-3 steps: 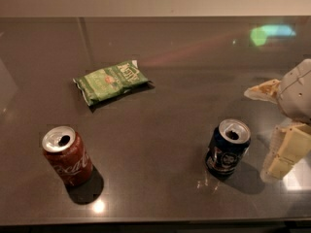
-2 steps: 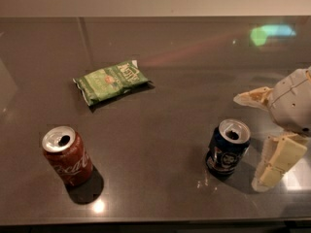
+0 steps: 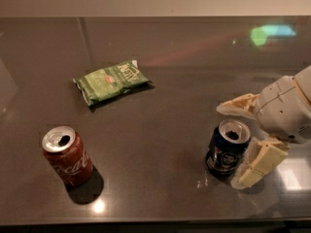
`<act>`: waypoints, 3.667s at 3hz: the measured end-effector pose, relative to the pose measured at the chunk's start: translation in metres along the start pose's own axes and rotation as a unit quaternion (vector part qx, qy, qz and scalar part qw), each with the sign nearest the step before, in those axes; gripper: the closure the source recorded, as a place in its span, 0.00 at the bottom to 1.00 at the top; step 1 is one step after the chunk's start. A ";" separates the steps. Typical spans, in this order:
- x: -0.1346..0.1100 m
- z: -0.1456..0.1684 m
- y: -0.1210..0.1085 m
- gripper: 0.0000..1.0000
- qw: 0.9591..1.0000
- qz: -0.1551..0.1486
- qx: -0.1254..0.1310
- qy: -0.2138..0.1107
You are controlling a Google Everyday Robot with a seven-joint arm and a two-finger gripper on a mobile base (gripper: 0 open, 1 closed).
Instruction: Move pepsi can near coke can
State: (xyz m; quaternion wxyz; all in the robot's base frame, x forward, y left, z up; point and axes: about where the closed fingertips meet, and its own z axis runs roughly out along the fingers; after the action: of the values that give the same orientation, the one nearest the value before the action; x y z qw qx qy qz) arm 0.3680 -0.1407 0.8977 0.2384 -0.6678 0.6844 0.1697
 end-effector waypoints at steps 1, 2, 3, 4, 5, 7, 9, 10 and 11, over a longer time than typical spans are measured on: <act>0.001 0.001 -0.001 0.38 1.000 -0.001 0.001 -0.005; -0.002 -0.003 -0.005 0.64 1.000 0.000 0.004 -0.013; -0.023 -0.007 -0.013 0.86 1.000 -0.004 0.007 -0.022; -0.061 -0.001 -0.022 1.00 1.000 -0.012 0.006 -0.025; -0.097 0.017 -0.020 1.00 0.999 -0.025 -0.009 -0.026; -0.155 0.065 -0.003 1.00 0.997 -0.062 -0.042 -0.035; -0.190 0.105 0.012 0.82 0.992 -0.099 -0.060 -0.044; -0.197 0.118 0.014 0.59 0.991 -0.108 -0.068 -0.047; -0.198 0.125 0.013 0.36 0.990 -0.113 -0.074 -0.047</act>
Offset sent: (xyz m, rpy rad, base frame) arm 0.0101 -0.0021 0.0078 0.0496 -0.0069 -0.0094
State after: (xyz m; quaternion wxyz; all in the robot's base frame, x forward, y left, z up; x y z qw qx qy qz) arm 0.3664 0.0938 0.9022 0.2379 -0.7480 0.5780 0.2234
